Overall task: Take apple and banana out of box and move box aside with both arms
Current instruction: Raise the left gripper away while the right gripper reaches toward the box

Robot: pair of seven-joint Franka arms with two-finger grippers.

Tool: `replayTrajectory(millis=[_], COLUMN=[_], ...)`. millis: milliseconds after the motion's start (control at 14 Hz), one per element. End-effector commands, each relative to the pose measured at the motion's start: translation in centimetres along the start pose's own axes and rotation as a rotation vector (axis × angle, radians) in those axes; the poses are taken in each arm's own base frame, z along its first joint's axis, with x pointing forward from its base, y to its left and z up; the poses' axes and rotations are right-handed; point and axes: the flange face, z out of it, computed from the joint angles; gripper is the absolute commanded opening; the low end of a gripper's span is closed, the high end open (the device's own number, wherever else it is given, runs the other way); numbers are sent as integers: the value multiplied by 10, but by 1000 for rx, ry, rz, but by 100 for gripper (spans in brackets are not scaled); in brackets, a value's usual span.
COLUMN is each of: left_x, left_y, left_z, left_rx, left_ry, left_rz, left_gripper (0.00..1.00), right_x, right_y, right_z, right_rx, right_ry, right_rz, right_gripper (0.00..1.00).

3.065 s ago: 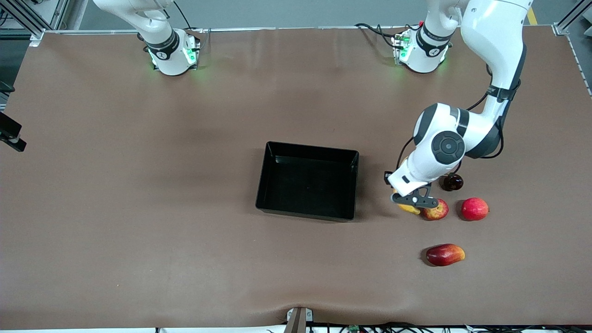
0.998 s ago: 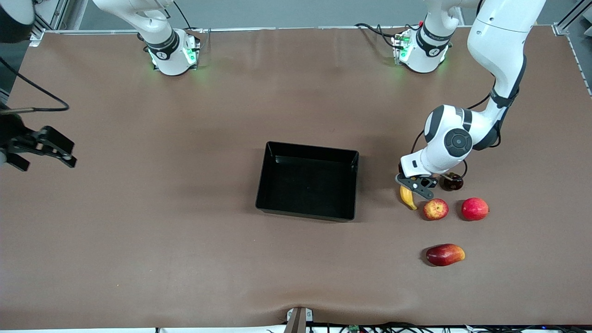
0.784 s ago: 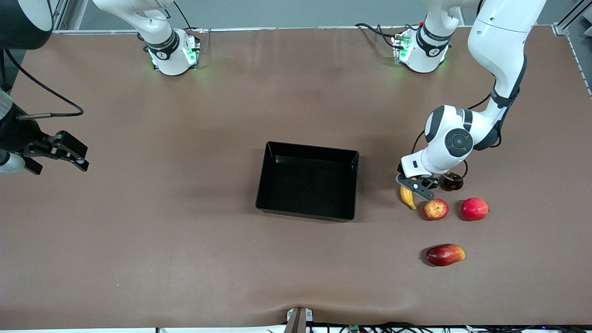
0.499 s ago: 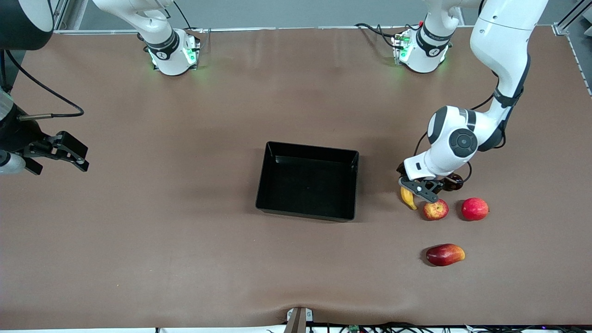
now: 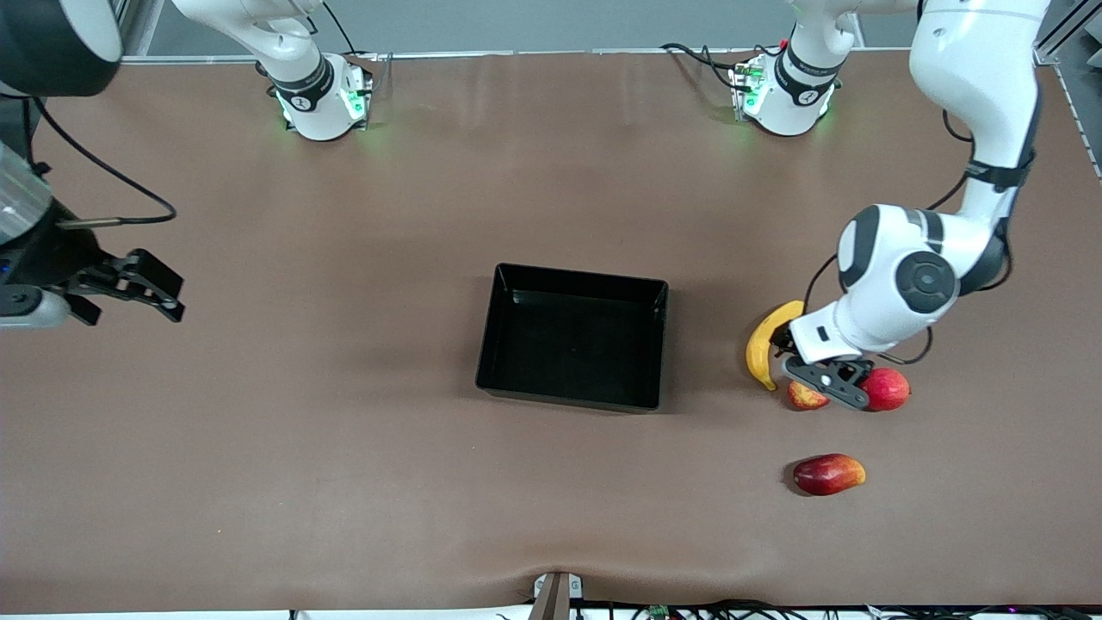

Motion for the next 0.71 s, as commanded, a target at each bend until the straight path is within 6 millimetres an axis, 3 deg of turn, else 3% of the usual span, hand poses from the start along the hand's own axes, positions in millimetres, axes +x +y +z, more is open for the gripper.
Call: replayTrajectory(millis=[0, 214, 428, 642], left_x=[13, 12, 6, -2], left_y=[-25, -49, -57, -68], left_z=[-45, -73, -94, -133], left_rx=[19, 23, 4, 0], left_ry=[-19, -21, -50, -78], left_rz=[-24, -62, -103, -185], left_gripper=[100, 100, 100, 100], right_x=[0, 1, 3, 2], right_y=[-12, -32, -51, -66], right_z=[15, 34, 56, 75], right_rx=[-13, -24, -34, -65], right_ry=[2, -10, -9, -19], right_rz=[18, 53, 68, 81], right_gripper=[100, 100, 100, 100])
